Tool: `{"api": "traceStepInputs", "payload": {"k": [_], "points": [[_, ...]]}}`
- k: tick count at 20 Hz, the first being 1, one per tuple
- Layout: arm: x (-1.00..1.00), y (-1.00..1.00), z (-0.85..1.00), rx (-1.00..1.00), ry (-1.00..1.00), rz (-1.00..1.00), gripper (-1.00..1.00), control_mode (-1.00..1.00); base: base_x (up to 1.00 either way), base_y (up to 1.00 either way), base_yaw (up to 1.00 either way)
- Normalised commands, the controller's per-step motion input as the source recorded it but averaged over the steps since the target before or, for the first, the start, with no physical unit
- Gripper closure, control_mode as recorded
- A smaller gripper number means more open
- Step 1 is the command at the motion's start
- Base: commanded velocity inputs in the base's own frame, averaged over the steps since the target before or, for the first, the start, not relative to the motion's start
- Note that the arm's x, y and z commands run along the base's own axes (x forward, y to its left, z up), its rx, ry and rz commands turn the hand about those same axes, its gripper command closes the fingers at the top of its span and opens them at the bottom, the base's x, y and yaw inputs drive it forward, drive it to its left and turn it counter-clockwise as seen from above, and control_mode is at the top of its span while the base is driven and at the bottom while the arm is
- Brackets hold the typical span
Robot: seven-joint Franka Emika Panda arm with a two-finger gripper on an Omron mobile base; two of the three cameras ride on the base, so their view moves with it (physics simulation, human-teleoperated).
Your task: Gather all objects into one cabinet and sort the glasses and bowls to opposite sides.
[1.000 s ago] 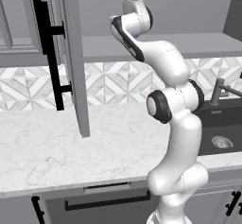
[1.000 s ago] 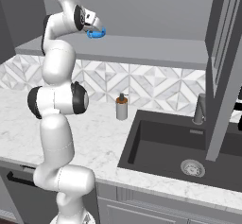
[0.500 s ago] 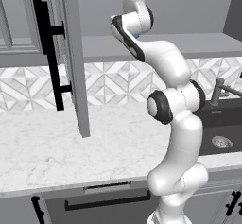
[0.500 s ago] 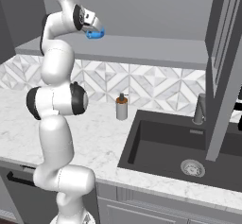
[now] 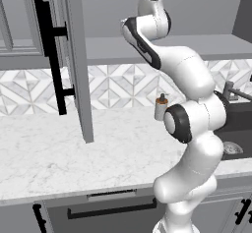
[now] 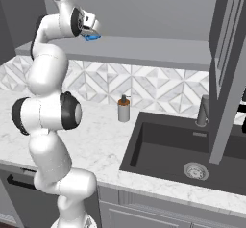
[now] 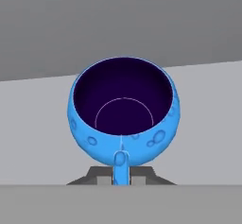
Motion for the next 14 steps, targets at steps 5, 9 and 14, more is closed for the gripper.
{"api": "traceStepInputs", "payload": {"k": [5, 9, 14], "points": [[-1.0, -0.34, 0.71, 0.11, -0.24, 0.12, 1.0, -1.0, 0.0, 0.0, 0.0], [-1.0, -0.3, 0.67, 0.1, -0.26, 0.15, 1.0, -1.0, 0.0, 0.0, 0.0], [-1.0, -0.3, 0.51, 0.0, -0.07, 0.15, 1.0, -1.0, 0.0, 0.0, 0.0]]}}
